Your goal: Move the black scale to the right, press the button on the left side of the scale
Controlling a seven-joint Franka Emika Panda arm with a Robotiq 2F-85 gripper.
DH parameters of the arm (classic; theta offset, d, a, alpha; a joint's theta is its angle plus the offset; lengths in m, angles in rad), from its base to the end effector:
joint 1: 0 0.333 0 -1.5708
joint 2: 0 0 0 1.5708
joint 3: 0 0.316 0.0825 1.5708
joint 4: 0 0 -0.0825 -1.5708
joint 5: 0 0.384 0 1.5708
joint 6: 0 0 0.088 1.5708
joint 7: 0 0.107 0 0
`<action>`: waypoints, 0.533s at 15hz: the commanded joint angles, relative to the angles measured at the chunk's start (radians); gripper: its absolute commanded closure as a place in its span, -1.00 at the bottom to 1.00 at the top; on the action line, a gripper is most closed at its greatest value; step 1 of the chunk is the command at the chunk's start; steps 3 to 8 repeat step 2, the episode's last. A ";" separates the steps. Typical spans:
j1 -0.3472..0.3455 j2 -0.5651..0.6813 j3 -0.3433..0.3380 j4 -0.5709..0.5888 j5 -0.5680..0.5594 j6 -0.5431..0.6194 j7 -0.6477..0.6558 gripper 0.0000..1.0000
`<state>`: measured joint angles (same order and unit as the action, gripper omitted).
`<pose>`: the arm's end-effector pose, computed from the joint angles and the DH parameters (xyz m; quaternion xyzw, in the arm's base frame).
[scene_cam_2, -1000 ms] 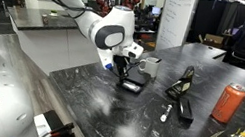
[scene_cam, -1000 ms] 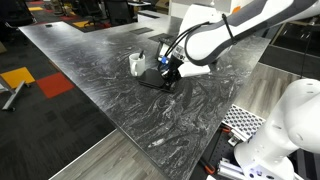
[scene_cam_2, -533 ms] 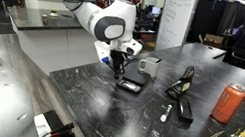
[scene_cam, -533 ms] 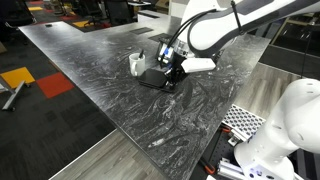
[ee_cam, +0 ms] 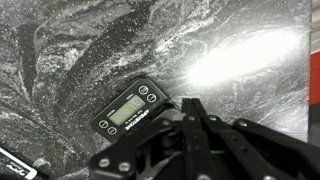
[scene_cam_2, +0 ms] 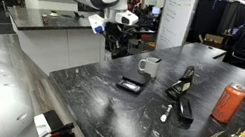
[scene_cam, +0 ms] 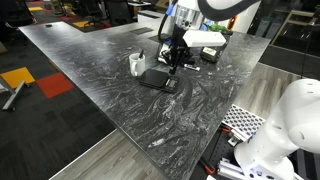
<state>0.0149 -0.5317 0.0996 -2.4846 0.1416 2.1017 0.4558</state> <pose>0.3979 0.0548 0.4868 -0.9753 0.2048 -0.0605 0.0572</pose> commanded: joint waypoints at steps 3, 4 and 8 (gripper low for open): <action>-0.019 0.028 0.013 0.058 0.011 -0.059 0.030 1.00; -0.019 0.028 0.013 0.058 0.011 -0.059 0.030 1.00; -0.019 0.028 0.013 0.058 0.011 -0.059 0.030 1.00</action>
